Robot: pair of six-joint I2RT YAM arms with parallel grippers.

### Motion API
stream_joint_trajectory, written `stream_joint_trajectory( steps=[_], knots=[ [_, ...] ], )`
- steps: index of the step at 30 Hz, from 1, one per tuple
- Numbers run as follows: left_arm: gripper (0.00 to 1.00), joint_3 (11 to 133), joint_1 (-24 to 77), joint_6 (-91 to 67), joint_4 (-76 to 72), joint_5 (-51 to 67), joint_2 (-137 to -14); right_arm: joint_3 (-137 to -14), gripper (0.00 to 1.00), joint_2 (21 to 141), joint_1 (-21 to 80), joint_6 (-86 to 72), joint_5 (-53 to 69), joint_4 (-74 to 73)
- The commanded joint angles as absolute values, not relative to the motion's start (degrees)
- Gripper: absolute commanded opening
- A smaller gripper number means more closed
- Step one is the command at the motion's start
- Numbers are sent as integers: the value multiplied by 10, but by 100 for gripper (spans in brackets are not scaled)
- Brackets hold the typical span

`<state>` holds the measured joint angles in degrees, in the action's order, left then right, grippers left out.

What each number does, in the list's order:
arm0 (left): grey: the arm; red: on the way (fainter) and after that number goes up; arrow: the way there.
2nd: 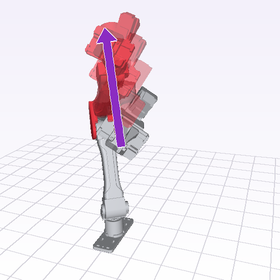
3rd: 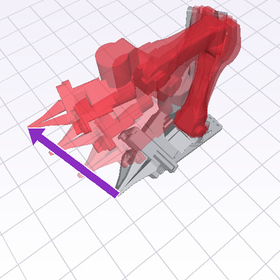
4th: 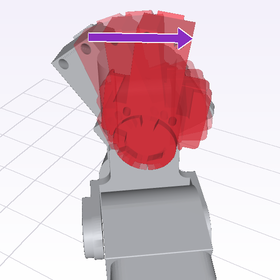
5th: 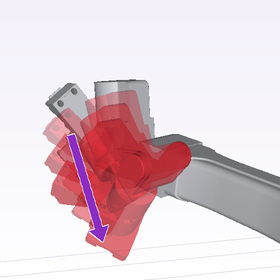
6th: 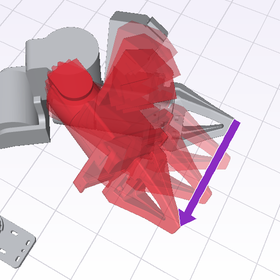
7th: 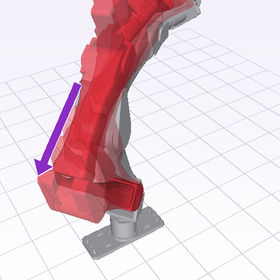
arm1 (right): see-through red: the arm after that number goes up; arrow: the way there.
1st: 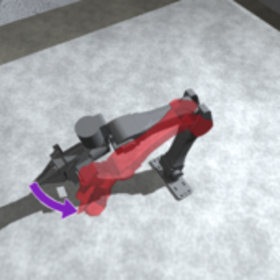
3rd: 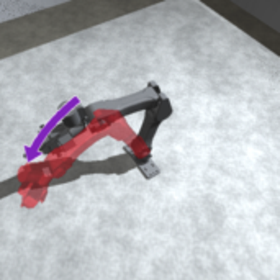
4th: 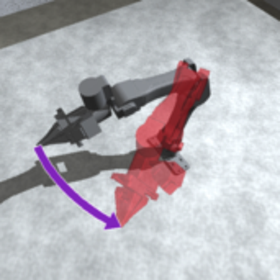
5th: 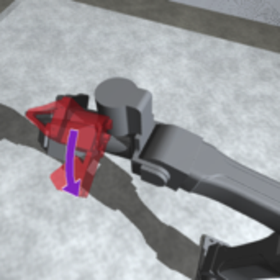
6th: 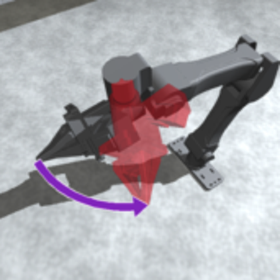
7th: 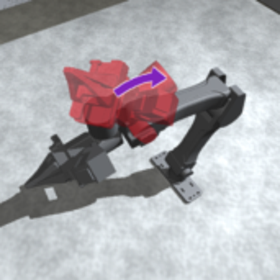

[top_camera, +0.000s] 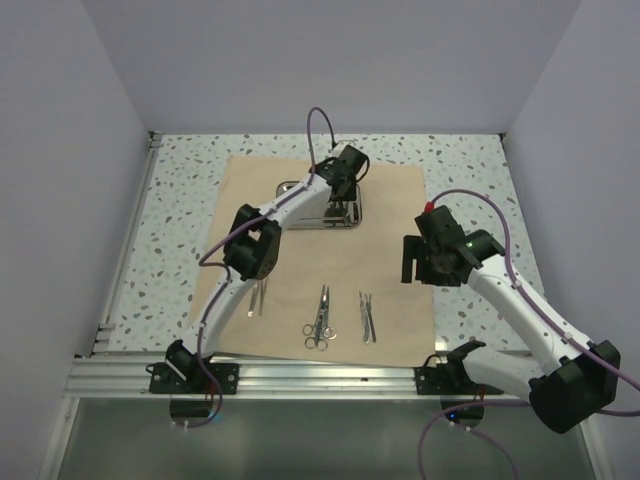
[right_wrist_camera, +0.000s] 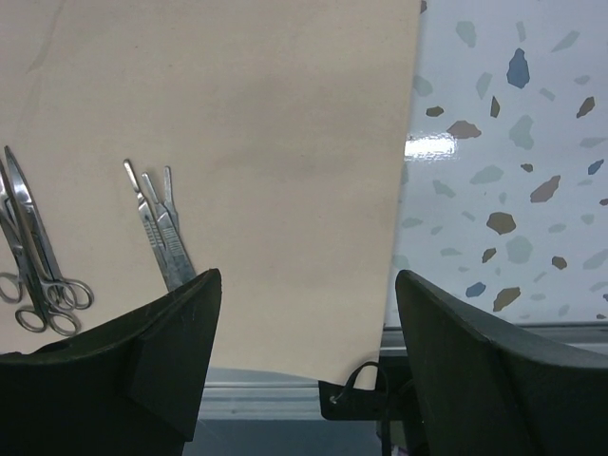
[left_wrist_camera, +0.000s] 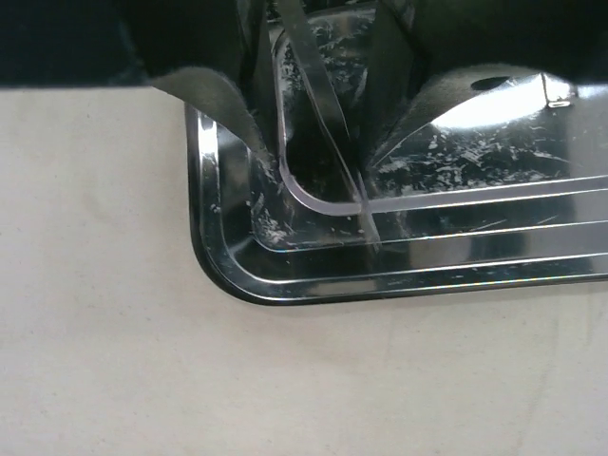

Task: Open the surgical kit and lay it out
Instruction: Pick up the medical item from the container, then place the medical item in the surgical kit.

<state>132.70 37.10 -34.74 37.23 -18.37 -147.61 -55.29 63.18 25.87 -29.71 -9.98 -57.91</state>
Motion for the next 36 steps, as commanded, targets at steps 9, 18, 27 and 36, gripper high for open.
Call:
stream_joint_trajectory(
  steps=[9, 18, 27, 36],
  knots=[
    [13, 1297, 380, -318, 405, -207, -1478, -557, 78, 629, 259, -274, -107, -565],
    [0, 1279, 375, -281, 411, -223, -1438, -559, 78, 630, 259, -270, -104, -555],
    [0, 1228, 355, -209, 417, -262, -1265, -552, 78, 631, 259, -263, -92, -536],
    [0, 836, 353, -216, 339, -251, -980, -573, 78, 665, 259, -247, -74, -503]
  ],
)
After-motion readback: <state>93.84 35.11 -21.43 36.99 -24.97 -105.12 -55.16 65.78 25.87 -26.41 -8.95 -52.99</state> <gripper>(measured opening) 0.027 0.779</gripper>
